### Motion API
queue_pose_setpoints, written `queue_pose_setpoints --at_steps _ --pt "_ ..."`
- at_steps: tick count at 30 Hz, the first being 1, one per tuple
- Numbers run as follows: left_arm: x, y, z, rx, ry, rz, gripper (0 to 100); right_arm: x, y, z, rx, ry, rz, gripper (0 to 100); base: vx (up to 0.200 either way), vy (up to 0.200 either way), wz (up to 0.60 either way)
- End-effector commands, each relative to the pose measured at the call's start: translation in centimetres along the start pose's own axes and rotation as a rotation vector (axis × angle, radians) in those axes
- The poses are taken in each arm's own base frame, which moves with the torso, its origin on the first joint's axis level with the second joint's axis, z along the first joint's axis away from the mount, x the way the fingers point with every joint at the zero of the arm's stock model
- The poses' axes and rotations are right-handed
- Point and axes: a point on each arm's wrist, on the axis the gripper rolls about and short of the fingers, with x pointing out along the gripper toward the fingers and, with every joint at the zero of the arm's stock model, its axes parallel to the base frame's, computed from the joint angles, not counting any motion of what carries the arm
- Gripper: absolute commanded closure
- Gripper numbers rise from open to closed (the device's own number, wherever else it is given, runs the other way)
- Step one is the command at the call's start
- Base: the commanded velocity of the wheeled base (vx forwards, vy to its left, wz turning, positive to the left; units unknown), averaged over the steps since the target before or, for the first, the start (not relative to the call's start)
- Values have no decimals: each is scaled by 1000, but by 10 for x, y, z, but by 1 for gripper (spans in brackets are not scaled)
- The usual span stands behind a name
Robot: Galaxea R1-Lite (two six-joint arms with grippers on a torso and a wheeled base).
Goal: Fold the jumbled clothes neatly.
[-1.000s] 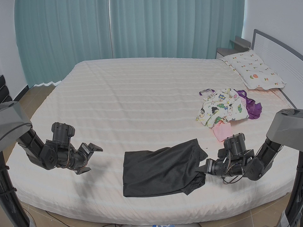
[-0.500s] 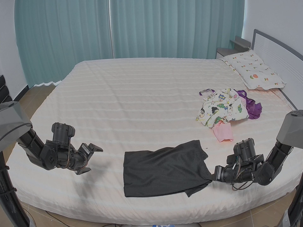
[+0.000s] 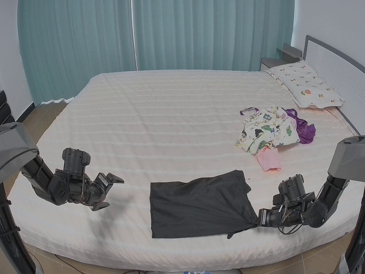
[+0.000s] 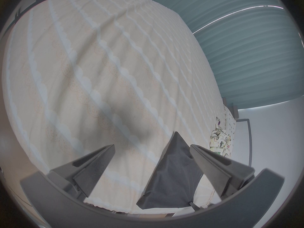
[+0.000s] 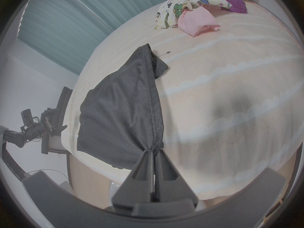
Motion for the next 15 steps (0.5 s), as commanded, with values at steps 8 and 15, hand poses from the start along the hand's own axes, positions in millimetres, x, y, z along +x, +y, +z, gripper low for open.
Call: queue_pose_setpoints --at_steps 8,15 --pt "0 0 0 0 1 0 0 -5 5 18 10 -83 26 0 0 0 0" --pt "0 0 -1 -1 2 1 0 2 16 74 110 -236 109 0 0 0 0"
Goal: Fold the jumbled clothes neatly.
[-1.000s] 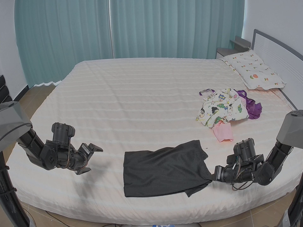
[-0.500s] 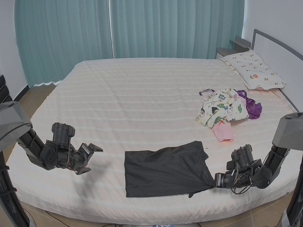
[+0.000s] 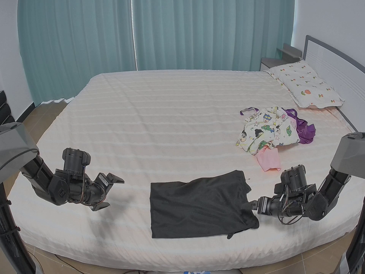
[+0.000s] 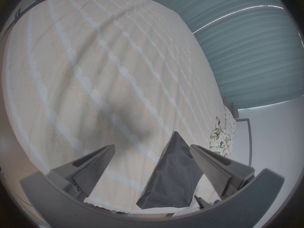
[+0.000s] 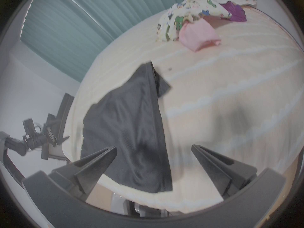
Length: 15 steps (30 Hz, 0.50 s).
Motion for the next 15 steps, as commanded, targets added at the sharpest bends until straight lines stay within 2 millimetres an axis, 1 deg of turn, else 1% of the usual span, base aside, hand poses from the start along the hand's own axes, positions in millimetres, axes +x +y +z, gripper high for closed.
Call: queue_pose_setpoints --at_steps 1,5,6,7,13,15 --pt "0 1 0 -2 1 2 0 19 11 41 87 -109 60 0 0 0 0" --pt "0 1 0 -4 2 3 0 62 12 56 132 -122 56 0 0 0 0" --pt "0 1 0 -4 3 2 0 64 11 57 133 -120 55 0 0 0 0" --pt "-1 1 -2 -13 5 5 0 81 11 63 137 -122 47 0 0 0 0" --pt "-1 3 -3 -24 8 10 0 114 13 81 147 -164 27 0 0 0 0" --pt "-1 3 -3 -24 8 10 0 117 13 82 147 -170 22 0 0 0 0"
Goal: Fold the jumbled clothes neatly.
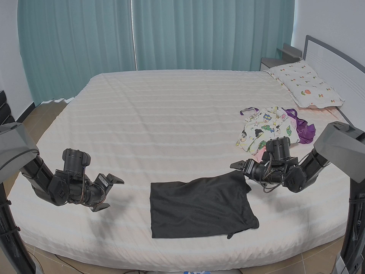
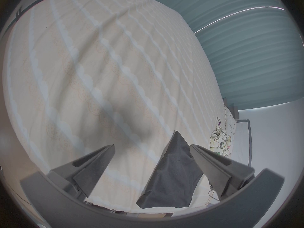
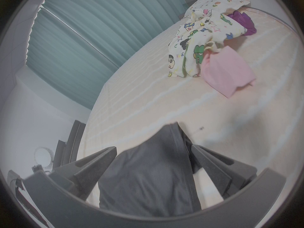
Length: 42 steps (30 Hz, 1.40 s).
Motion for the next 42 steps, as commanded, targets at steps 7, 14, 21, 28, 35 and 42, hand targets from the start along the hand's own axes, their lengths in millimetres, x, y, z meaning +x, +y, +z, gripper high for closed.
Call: queue_pose_setpoints --at_steps 7,14,21,28,35,42 --pt "0 1 -2 -5 6 4 0 51 -21 -12 29 23 -63 100 0 0 0" --pt "1 1 -2 -4 7 4 0 48 -20 -3 98 -12 -53 100 0 0 0" --pt "1 1 -3 -3 8 4 0 37 -23 12 200 -49 -50 100 0 0 0" --pt "1 1 -3 -3 8 4 0 38 -33 11 218 -42 -74 100 0 0 0" --pt "1 0 -3 -2 7 2 0 34 -33 9 215 -36 -79 0 0 0 0" --pt "1 0 -4 2 9 2 0 -8 -31 -1 127 8 -96 0 0 0 0"
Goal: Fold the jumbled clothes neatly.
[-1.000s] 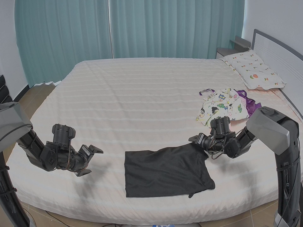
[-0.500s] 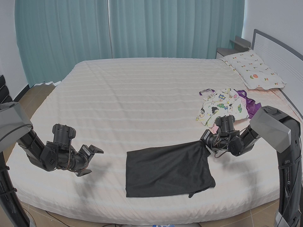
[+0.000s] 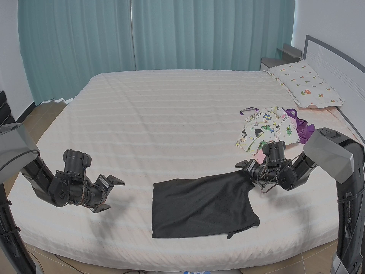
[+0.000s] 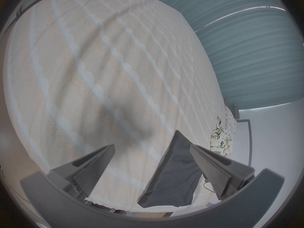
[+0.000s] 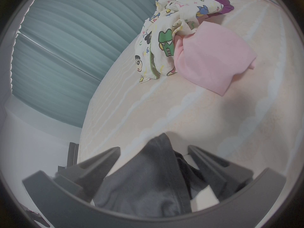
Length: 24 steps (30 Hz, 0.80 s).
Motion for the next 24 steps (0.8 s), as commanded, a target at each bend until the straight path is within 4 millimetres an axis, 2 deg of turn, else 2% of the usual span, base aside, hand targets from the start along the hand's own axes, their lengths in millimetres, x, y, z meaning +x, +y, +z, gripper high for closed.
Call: queue_pose_setpoints --at_steps 1,2,4,6,8,11,20,21,24 --pt "0 0 0 2 1 -1 0 -44 -1 -15 -101 55 -15 0 0 0 0" --pt "0 0 0 2 1 -1 0 -57 -2 -27 -134 95 -9 0 0 0 0" --pt "1 -1 -1 3 2 -1 0 -62 -2 -30 -144 106 -3 0 0 0 0" --pt "1 -1 -1 4 3 -1 0 -85 -6 -50 -175 169 25 0 0 0 0" --pt "1 -1 -2 7 6 -2 0 -96 -11 -62 -192 203 34 0 0 0 0" --pt "1 -1 -2 7 7 -3 0 -103 -18 -77 -215 235 29 0 0 0 0" --pt "1 -2 -2 8 8 -3 0 -114 -31 -92 -214 290 -10 0 0 0 0" --pt "1 -1 -3 7 9 -2 0 -115 -31 -93 -216 294 -11 100 0 0 0" --pt "1 -2 -2 7 6 -4 0 -117 -32 -97 -222 309 -21 100 0 0 0"
